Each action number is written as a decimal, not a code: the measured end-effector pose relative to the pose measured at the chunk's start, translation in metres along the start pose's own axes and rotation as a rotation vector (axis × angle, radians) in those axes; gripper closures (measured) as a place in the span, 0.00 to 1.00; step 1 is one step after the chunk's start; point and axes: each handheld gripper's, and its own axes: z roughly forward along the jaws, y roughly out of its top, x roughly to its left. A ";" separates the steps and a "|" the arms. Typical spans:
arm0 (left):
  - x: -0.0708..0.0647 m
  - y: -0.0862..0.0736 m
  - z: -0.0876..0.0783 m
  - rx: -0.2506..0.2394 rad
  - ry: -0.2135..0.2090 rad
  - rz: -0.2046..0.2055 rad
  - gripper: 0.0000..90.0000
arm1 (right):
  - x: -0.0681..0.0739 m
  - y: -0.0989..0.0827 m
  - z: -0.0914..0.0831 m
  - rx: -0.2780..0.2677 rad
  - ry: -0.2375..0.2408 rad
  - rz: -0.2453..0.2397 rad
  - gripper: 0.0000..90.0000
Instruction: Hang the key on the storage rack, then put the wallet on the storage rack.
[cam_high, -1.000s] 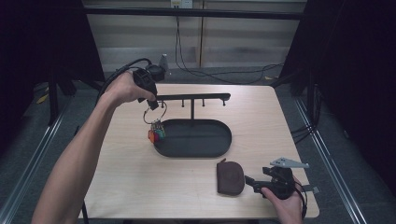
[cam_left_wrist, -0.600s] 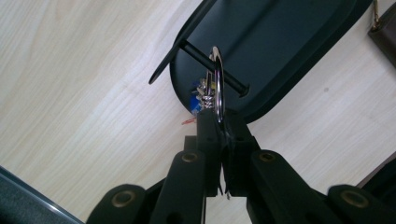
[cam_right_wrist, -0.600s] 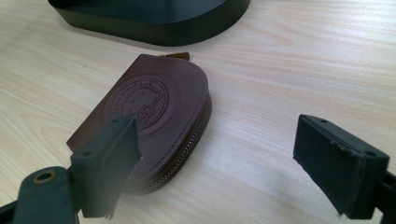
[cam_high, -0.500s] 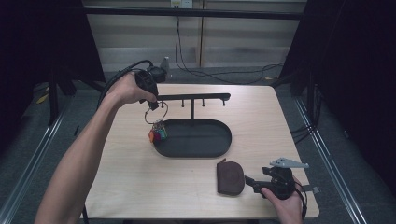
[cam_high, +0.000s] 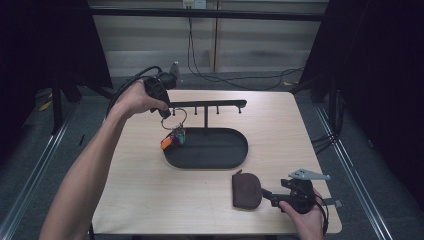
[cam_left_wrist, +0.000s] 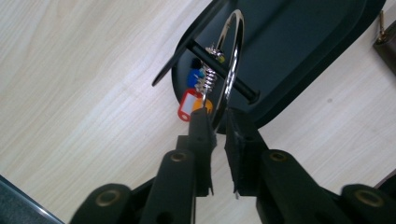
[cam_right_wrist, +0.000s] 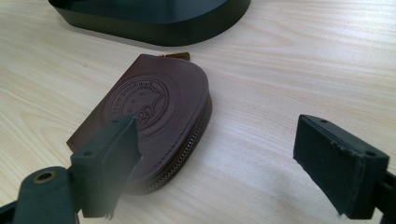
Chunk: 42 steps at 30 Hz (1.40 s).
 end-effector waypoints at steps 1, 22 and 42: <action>0.000 -0.001 -0.002 -0.002 0.006 0.006 0.87 | 0.000 0.000 0.000 0.000 0.000 0.000 0.16; 0.006 -0.044 -0.010 -0.167 -0.116 -0.118 0.59 | -0.001 0.001 0.001 0.001 -0.004 0.009 0.16; -0.026 -0.083 0.006 -0.351 -0.180 -0.079 0.42 | -0.001 0.001 0.000 -0.001 -0.010 0.014 0.16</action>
